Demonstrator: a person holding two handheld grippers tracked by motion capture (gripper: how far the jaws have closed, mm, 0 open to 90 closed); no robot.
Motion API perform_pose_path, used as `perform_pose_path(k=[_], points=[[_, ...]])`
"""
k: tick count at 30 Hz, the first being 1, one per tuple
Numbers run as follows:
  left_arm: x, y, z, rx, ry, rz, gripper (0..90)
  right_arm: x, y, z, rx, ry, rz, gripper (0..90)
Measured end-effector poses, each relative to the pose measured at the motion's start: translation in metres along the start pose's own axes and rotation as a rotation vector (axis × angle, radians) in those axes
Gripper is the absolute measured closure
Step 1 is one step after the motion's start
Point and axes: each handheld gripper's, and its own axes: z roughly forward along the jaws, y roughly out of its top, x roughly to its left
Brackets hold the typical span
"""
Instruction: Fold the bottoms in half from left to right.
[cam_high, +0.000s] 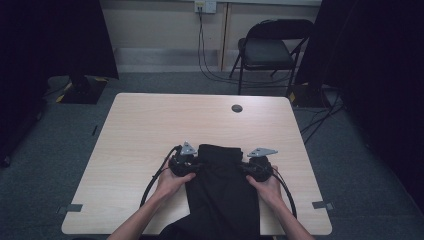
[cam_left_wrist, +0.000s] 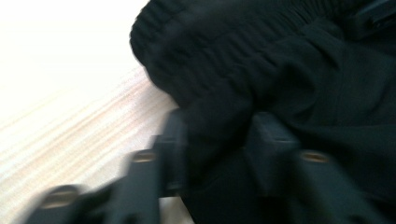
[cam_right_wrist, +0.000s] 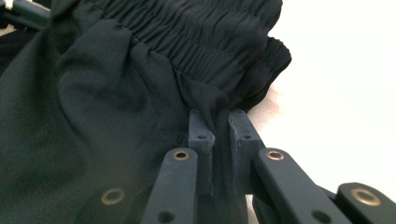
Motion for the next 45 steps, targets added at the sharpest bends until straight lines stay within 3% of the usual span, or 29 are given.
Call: perform_pose_path(k=[2,8,12,16,17,23,32,33,40,45], points=[[0.002,-0.001,-0.001,-0.004,-0.023,-0.027,78.2,-0.001,0.0,0.0,0.0,0.006,0.009,82.2],[0.009,0.001,-0.005,-0.005,-0.03,-0.064,82.1,-0.002,0.004,-0.005,-0.022,0.027,0.031,83.0],[0.009,0.007,-0.02,-0.023,-0.016,-0.044,82.2,0.0,0.011,-0.014,-0.065,0.045,0.027,83.1],[0.015,0.018,-0.046,-0.079,0.008,-0.05,82.2,0.007,0.025,-0.021,-0.121,0.064,0.014,83.2],[0.015,0.018,-0.046,-0.079,0.008,-0.05,82.5,0.007,0.025,-0.021,-0.121,0.064,0.014,83.2],[0.031,0.035,-0.078,-0.145,0.046,-0.061,82.7,0.019,0.064,-0.033,-0.205,0.087,-0.024,83.3],[0.06,0.07,-0.129,-0.259,0.142,-0.07,82.7,0.038,0.137,-0.045,-0.306,0.098,-0.1,83.3],[0.065,0.077,-0.136,-0.284,0.147,-0.089,82.7,0.039,0.143,-0.046,-0.313,0.099,-0.105,83.3],[0.087,0.128,-0.173,-0.375,0.234,-0.064,82.9,0.041,0.202,-0.053,-0.38,0.086,-0.13,83.3],[0.097,0.156,-0.19,-0.424,0.286,-0.065,82.9,0.042,0.245,-0.066,-0.42,0.057,-0.168,83.4]])
